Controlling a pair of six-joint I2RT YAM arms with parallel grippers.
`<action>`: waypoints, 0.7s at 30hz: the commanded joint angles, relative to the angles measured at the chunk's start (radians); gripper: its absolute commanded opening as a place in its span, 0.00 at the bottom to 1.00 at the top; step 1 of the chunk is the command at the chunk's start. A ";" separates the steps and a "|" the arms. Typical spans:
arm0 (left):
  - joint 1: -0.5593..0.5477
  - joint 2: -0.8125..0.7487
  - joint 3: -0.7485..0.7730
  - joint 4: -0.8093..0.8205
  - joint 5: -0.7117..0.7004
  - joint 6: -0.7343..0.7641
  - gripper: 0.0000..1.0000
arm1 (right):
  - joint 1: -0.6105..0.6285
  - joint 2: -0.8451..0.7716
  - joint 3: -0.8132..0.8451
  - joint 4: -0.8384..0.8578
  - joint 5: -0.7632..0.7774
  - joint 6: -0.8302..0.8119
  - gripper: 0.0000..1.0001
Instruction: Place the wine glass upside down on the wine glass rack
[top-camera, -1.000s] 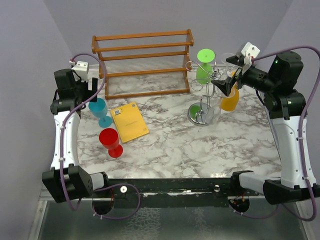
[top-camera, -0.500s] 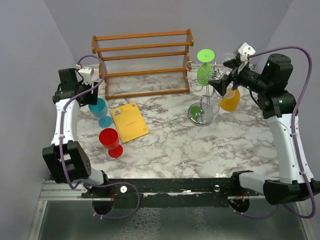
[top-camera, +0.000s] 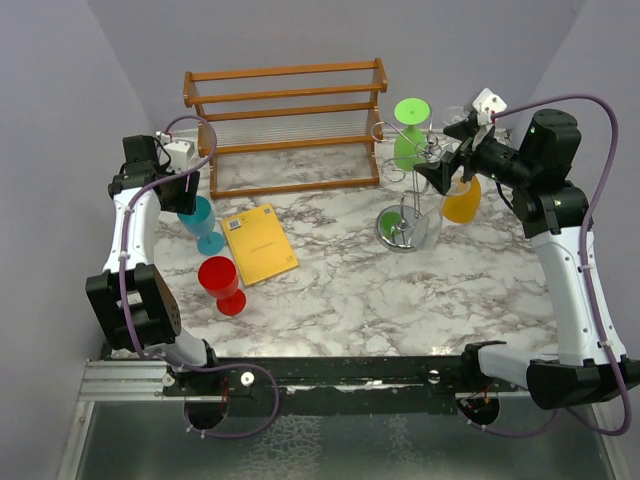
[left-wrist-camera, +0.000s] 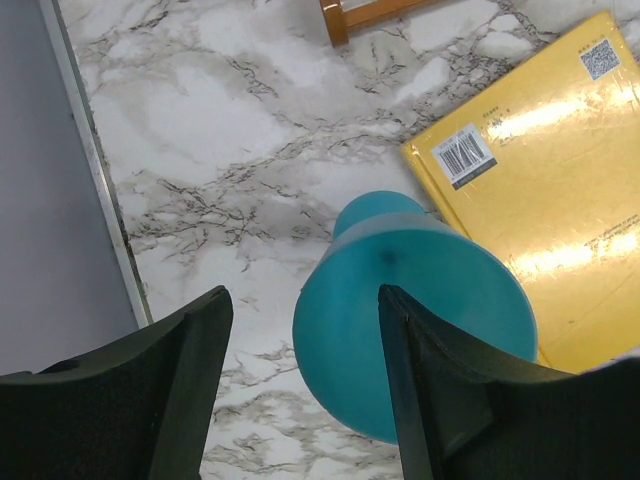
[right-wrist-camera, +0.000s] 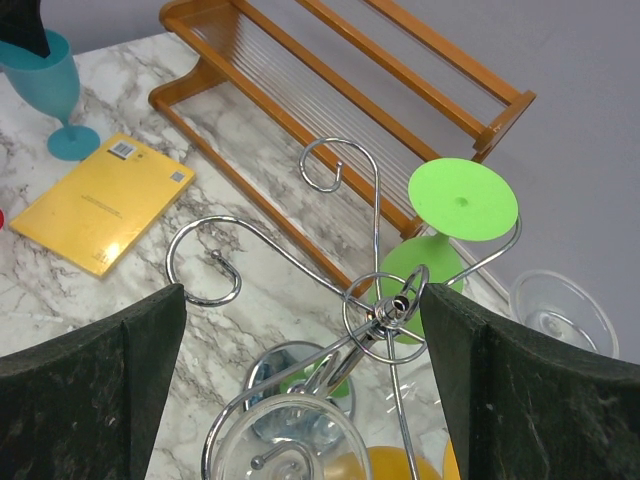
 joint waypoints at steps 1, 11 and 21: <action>0.005 0.017 0.022 -0.017 0.018 0.026 0.62 | 0.006 -0.008 0.004 0.002 -0.041 -0.024 1.00; 0.005 0.029 0.038 -0.033 0.030 0.041 0.62 | 0.006 -0.018 -0.014 0.018 -0.053 -0.031 1.00; 0.003 -0.011 0.037 -0.023 0.036 0.025 0.58 | 0.006 -0.018 -0.021 0.021 -0.062 -0.037 1.00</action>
